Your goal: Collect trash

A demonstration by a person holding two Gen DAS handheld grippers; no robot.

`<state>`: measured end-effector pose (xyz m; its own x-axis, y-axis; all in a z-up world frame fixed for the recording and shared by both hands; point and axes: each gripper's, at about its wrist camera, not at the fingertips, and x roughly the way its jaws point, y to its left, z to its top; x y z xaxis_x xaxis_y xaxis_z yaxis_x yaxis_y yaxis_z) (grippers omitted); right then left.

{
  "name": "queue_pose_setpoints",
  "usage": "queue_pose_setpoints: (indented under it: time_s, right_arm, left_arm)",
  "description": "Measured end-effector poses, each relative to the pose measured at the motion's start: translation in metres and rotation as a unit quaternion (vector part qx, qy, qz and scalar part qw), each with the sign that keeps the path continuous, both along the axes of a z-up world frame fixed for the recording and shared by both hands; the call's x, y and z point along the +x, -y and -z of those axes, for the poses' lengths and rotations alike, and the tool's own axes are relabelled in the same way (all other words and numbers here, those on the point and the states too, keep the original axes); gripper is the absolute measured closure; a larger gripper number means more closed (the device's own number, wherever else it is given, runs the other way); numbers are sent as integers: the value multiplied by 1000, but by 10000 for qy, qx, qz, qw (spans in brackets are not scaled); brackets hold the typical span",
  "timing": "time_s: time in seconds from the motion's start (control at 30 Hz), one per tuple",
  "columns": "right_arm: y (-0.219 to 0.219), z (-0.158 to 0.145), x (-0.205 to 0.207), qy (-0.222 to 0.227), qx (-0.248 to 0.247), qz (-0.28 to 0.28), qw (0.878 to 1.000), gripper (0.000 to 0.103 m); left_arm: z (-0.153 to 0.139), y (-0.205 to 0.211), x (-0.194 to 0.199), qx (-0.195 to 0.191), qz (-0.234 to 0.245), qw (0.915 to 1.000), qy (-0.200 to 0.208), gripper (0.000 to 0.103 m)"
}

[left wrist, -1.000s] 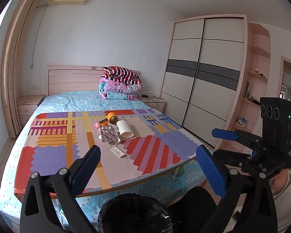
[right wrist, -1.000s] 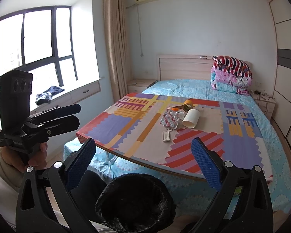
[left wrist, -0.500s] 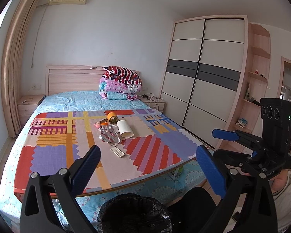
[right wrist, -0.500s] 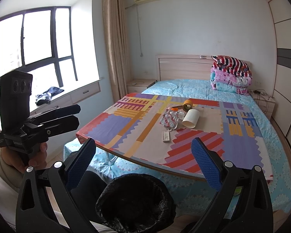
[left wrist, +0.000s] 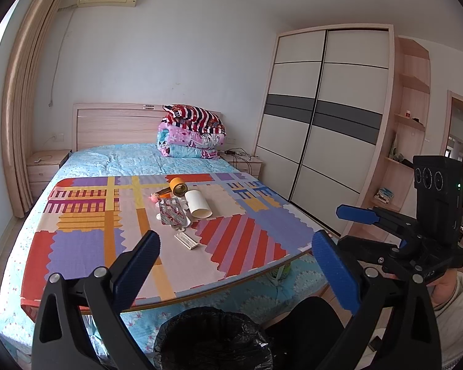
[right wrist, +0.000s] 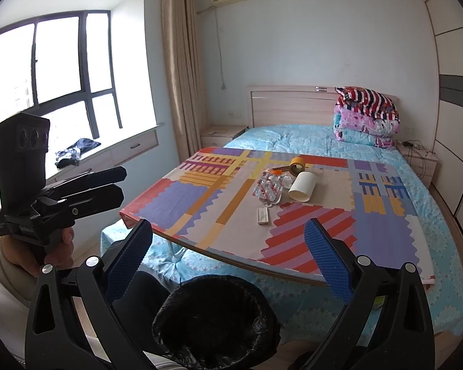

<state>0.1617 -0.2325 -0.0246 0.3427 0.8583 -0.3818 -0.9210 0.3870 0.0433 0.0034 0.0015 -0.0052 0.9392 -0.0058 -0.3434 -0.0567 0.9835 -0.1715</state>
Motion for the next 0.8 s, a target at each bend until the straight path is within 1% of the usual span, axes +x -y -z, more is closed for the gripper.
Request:
queue_pose_setpoints:
  time_s: [0.8]
  right_arm:
    - [0, 1, 2, -49, -25, 1, 10000, 3]
  left_arm:
    - [1, -3, 0, -9, -24, 10000, 0, 8]
